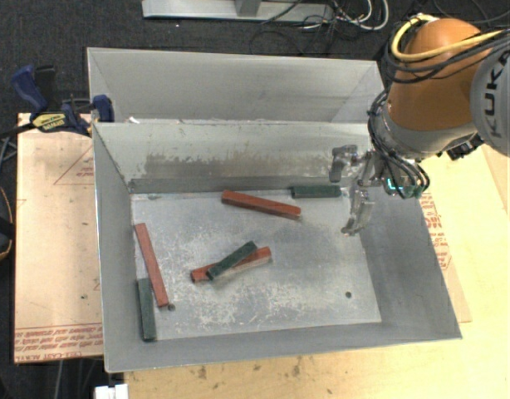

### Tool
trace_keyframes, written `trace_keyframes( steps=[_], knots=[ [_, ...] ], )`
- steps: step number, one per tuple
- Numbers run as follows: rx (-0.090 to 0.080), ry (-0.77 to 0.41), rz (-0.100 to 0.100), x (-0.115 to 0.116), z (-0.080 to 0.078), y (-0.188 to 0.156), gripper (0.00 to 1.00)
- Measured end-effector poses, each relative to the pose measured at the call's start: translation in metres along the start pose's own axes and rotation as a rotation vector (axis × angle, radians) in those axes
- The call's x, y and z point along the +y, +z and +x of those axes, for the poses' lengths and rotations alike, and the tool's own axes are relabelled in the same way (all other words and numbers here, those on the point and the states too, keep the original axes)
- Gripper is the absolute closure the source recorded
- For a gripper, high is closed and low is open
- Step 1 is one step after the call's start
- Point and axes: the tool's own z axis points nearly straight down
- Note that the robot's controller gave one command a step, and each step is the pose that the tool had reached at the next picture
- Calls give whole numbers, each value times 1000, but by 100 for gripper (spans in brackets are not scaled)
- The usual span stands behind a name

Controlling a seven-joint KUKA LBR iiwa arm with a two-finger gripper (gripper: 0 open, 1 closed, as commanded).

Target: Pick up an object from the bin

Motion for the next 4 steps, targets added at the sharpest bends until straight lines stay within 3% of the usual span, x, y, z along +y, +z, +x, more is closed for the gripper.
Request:
trace_keyframes(
  steps=[1,2,3,4],
  knots=[
    [-8,-1,1,0,-1,-5,0],
    [-11,-72,4,23,2,11,0],
    [-14,-134,1,37,-16,78,0],
    [-9,45,0,51,-21,132,0]
  ],
)
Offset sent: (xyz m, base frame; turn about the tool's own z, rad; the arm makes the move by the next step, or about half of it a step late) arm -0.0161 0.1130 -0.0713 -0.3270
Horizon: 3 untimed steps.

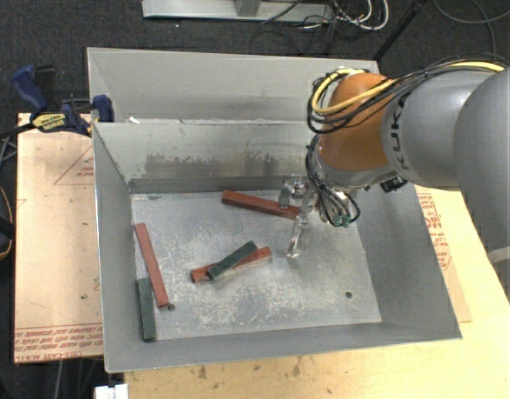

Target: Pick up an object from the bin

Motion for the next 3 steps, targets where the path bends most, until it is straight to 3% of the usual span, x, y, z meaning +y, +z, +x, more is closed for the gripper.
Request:
trace_keyframes(
  steps=[1,2,3],
  knots=[
    [-6,-314,0,16,-15,18,100],
    [-6,-314,0,16,-15,18,100],
    [5,-368,-1,35,-15,-40,100]
  ],
)
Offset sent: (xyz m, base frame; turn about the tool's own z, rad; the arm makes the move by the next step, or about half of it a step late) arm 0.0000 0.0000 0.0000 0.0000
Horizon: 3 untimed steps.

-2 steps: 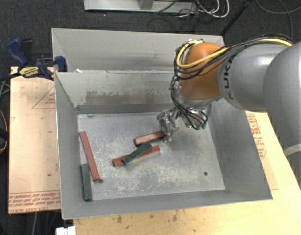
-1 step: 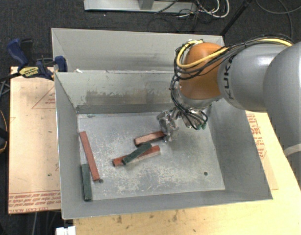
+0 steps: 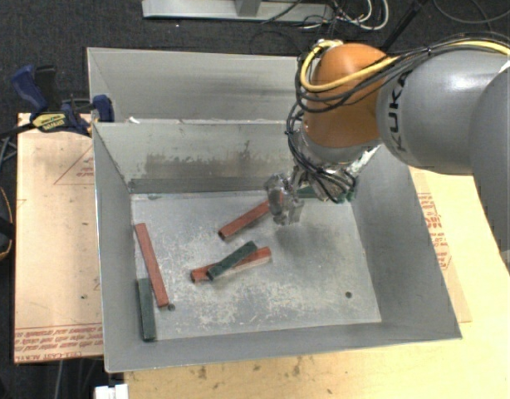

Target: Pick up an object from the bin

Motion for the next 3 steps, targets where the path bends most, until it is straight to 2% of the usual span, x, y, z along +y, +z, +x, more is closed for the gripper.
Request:
trace_keyframes(
  steps=[1,2,3],
  knots=[
    [-6,35,1,40,23,-101,0],
    [-5,35,1,39,23,-101,0],
    [-14,-3,4,40,15,-62,0]
  ],
)
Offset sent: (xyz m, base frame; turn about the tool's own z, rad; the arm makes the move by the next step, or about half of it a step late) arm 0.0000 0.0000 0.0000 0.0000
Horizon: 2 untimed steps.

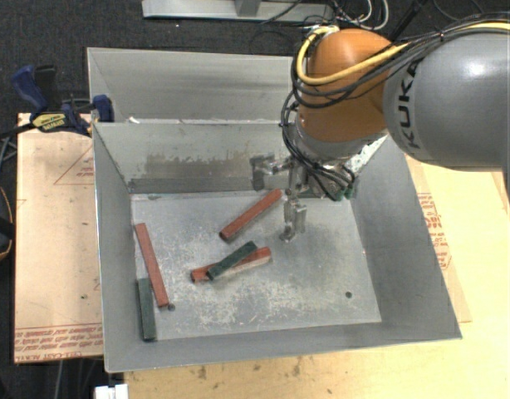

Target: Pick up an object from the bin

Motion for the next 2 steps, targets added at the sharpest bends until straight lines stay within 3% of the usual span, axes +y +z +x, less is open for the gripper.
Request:
trace_keyframes(
  steps=[1,2],
  knots=[
    [6,44,-2,6,0,70,0],
    [7,240,-1,18,-6,119,100]
  ],
)
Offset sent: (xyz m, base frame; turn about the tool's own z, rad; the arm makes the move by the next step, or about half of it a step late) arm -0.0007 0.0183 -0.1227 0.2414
